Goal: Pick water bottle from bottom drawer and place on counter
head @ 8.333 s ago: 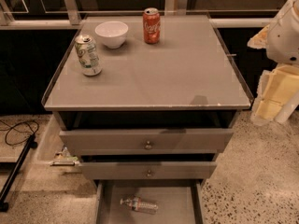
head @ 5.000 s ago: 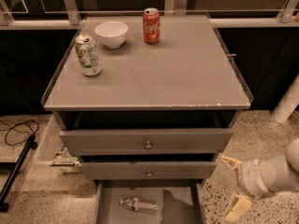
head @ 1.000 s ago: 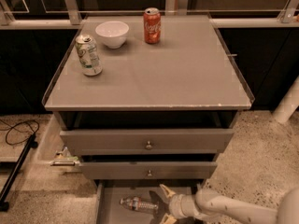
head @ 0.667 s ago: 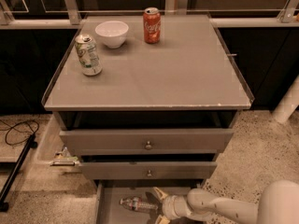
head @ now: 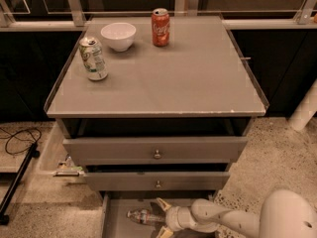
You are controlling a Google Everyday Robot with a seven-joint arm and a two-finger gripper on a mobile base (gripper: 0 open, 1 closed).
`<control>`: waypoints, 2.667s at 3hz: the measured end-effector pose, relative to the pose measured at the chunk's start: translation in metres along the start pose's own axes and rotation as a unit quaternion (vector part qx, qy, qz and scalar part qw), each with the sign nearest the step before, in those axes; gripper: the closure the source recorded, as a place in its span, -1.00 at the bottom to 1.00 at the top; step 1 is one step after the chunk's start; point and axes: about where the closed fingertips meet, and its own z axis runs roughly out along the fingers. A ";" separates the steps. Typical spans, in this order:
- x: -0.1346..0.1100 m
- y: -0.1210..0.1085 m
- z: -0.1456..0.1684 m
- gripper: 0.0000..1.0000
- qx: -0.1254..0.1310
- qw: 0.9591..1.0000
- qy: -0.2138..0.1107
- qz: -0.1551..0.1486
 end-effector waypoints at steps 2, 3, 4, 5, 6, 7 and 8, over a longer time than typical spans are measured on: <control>0.023 -0.004 0.029 -1.00 0.005 1.000 0.001 0.030; 0.034 -0.010 0.032 -0.61 0.019 0.999 0.013 0.046; 0.034 -0.010 0.032 -0.15 0.019 0.999 0.013 0.046; 0.034 -0.010 0.032 0.32 0.019 0.999 0.013 0.046; 0.034 -0.010 0.032 0.79 0.019 0.999 0.013 0.046; 0.034 -0.009 0.032 1.00 0.019 0.999 0.013 0.046; 0.039 0.002 0.027 1.00 0.006 0.999 0.012 0.052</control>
Offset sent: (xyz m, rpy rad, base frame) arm 0.0151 0.0016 -0.0581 -0.0020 0.0654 -0.0859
